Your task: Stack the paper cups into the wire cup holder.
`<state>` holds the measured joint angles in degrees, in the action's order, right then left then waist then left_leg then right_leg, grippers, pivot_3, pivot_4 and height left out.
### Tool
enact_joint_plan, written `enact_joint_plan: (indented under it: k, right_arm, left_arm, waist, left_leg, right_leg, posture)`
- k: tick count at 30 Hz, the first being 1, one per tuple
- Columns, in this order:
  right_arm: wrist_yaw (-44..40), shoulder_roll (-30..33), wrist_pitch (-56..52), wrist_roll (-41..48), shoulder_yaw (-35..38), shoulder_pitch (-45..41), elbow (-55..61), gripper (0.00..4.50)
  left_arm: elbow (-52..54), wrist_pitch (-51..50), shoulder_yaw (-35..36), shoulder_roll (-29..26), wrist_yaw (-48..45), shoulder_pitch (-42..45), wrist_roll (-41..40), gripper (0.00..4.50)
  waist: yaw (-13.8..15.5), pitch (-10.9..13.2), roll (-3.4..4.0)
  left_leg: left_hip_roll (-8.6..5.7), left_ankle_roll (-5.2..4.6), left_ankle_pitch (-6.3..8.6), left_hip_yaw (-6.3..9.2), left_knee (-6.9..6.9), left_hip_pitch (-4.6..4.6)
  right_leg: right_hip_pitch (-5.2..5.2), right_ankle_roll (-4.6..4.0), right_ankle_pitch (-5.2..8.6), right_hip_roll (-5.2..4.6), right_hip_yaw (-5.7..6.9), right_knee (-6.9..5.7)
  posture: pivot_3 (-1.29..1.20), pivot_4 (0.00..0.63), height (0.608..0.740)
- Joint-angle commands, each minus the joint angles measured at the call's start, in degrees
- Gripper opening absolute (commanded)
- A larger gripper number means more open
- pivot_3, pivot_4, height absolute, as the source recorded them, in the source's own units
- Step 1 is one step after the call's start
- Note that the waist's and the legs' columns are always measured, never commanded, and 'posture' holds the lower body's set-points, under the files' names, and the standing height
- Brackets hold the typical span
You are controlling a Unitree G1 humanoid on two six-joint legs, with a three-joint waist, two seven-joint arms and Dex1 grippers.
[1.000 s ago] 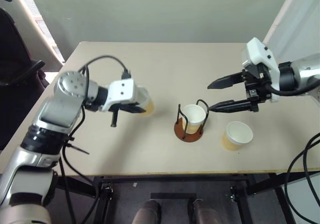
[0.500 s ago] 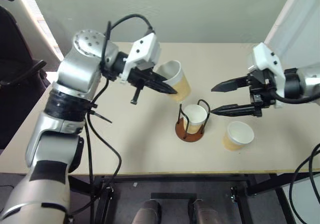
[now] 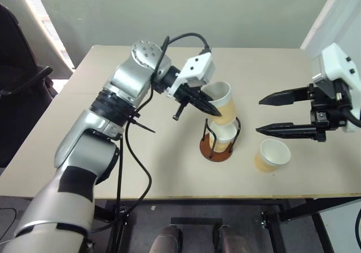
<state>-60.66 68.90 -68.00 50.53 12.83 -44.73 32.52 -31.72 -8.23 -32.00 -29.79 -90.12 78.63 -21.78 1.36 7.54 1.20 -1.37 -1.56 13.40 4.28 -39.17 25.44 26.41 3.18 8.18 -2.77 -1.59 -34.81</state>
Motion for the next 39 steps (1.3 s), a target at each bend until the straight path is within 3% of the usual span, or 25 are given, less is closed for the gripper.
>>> enact_joint_plan:
  k: [1, 15, 19, 29, 34, 39]
  right_arm:
    - [2.27, 1.15, -0.36, 2.15, 3.08, 0.23, 1.28, 3.41]
    - [6.52, 2.56, 0.26, 7.3, 4.61, 3.23, 2.56, 3.41]
    - [6.59, 2.96, 1.12, 7.32, 4.31, 3.83, 2.31, 3.41]
    - [6.89, 3.84, 2.17, 7.07, 4.37, 5.2, 2.12, 3.41]
    - [7.34, 4.52, 1.94, 6.97, 5.47, 7.66, 2.63, 3.41]
    - [6.94, 5.94, 0.65, 7.81, 8.94, 16.31, 7.34, 3.41]
  left_arm:
    - [-1.26, 3.35, -1.14, 0.2, -2.38, 2.85, -1.23, 0.03]
    - [-2.88, 6.99, -5.02, 3.75, -2.38, 2.1, 0.08, 0.03]
    - [-3.0, 6.86, -4.49, 4.93, -2.38, 2.38, 0.72, 0.92]
    - [-2.29, 5.19, -2.5, 5.49, -2.38, 2.74, 0.01, 4.41]
    - [-3.21, 0.26, 3.96, 6.97, -2.37, 3.16, -1.22, 4.46]
    - [-1.89, -5.6, 10.51, 4.11, -2.28, 0.76, -2.54, 4.46]
  waist:
    - [0.0, 0.0, 0.0]
    - [0.33, -0.01, 0.01]
    - [0.39, -0.01, 0.02]
    - [0.54, -0.02, 0.02]
    - [0.57, -0.01, 0.02]
    - [0.56, -0.04, 0.07]
  left_leg:
    - [-0.03, 0.04, -0.02, -0.04, 0.0, -0.01]
    - [-0.6, -0.21, 0.19, -0.05, -0.59, 0.38]
    - [-0.64, -0.32, 0.44, -0.08, -0.89, 0.45]
    - [-0.68, -0.34, 0.46, -0.08, -0.91, 0.41]
    - [-0.68, -0.35, 0.46, -0.08, -0.94, 0.4]
    - [-0.69, -0.35, 0.47, -0.1, -0.9, 0.39]
  right_leg:
    - [0.0, 0.04, 0.03, 0.0, 0.02, 0.0]
    - [-0.01, 0.89, 0.35, -0.52, -0.04, -0.02]
    - [-0.05, 1.01, 0.42, -0.53, -0.04, -0.04]
    - [-0.1, 1.08, 0.43, -0.57, -0.05, -0.06]
    - [-0.13, 1.11, 0.41, -0.57, -0.05, -0.05]
    - [-0.15, 1.17, 0.45, -0.57, -0.06, -0.03]
  posture:
    - [0.0, 0.15, 0.74]
    - [0.0, 0.15, 0.74]
    - [0.0, 0.15, 0.74]
    - [0.0, 0.15, 0.74]
    - [0.0, 0.15, 0.74]
    - [0.0, 0.15, 0.74]
